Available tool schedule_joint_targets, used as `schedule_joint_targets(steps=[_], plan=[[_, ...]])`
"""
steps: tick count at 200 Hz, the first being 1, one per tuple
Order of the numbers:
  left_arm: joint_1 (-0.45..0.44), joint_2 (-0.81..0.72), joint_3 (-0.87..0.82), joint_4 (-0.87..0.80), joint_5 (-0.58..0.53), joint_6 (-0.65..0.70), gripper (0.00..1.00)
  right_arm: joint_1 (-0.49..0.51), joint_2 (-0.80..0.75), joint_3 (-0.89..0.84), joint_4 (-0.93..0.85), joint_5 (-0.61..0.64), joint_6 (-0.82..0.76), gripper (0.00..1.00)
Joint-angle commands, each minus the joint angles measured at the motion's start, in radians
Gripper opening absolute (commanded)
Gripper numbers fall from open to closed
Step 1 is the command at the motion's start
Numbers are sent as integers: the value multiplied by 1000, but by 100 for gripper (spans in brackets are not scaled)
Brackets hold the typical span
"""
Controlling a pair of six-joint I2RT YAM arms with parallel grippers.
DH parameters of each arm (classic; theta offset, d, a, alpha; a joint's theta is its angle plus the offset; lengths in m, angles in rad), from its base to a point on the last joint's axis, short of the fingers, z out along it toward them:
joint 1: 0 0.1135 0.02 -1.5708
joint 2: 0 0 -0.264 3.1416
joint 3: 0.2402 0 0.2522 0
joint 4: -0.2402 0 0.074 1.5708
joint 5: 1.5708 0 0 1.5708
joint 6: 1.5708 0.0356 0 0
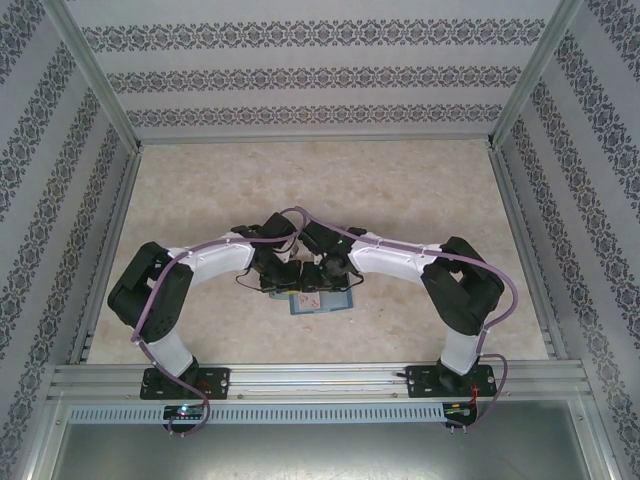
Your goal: Take the credit cards out of the card holder
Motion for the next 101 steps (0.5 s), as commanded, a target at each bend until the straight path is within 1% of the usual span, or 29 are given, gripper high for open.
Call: schedule_joint_targets(steps=[1,59,87,101], plan=[[-21,29,24,-20,7,17,2,-9,19,-17,9,15,-14,36],[-21,63,15,-49,-19,39,2,-25,30,-50,50,-13,-13,34],[-21,81,20,-77,-38,56,2,-36,19,-83,93,-45,-6,32],[-21,90,25,-95,-50,65,0,-42,12,-100,115,-65,-4,31]])
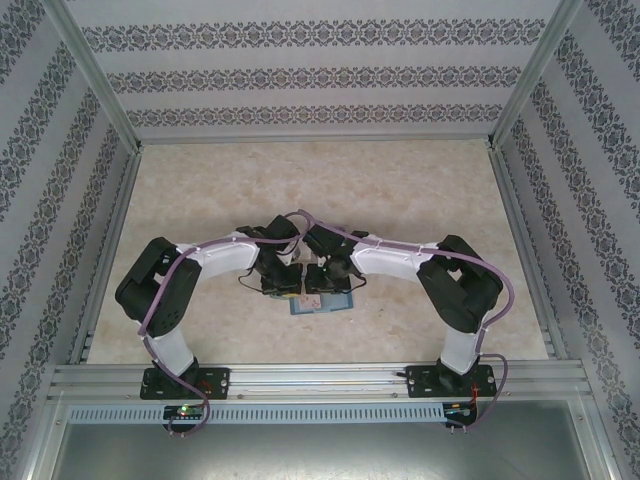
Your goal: Take the credit cards out of the card holder
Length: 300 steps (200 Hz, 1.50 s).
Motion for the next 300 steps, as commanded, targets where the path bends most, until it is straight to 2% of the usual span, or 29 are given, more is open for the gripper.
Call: schedule_joint_targets(steps=[1,116,198,300], plan=[[-15,39,12,-80,-53,42,0,-15,-2,-38,42,-43,-4,31],[-15,64,15,-102,-70,48,0,-72,-127,-187,290,-243,84,25],[-15,63,11,-99,-68,47,0,-88,-124,-242,384,-275,121,15],[-15,58,10,-98,-68,48,0,-114,-178,-266,314,-238,82,5]])
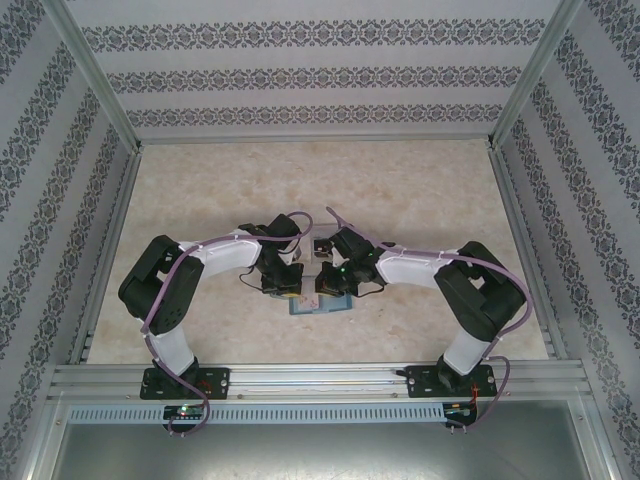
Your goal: Take the credit cards out of the card holder
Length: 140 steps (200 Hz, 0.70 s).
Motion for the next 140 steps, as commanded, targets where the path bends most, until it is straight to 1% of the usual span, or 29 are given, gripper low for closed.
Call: schedule_joint_targets(steps=[1,98,140], plan=[[-15,39,-17,-58,-61,22,0,-12,-40,-11,-17,7,-26,5],[-15,28,-23,-55,-60,22,0,-21,-97,51,-257,130,-112,4],[-15,25,-25,-54,-59,22,0,-13,-107,86,-316,168,-132,3]])
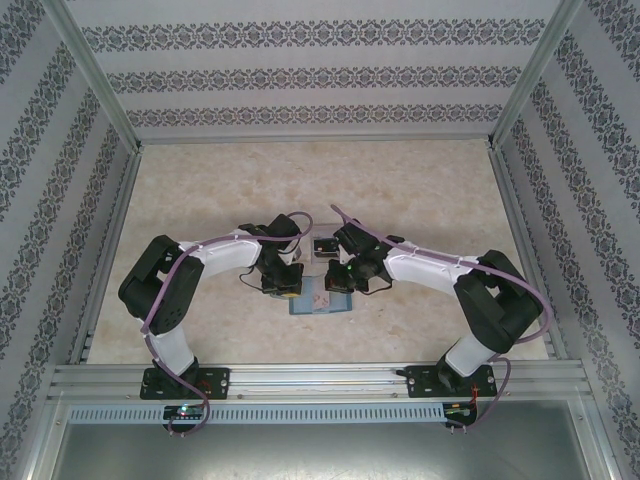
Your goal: Take the credit cards out of the card holder
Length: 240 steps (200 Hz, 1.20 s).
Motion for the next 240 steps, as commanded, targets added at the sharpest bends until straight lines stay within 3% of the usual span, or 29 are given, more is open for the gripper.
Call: schedule_joint_targets(steps=[1,137,193,240], plan=[[-15,25,-25,-53,-59,22,0,0,-27,34,-85,57,-35,3],[-14,22,-28,-47,-57,22,0,93,67,177,-195,148,-43,3],[-15,22,-21,-54,-57,27,0,112,85,185,-163,120,-3,17],[-14,6,-16,-54,-62,22,0,112,79,174,-166,121,-4,12]])
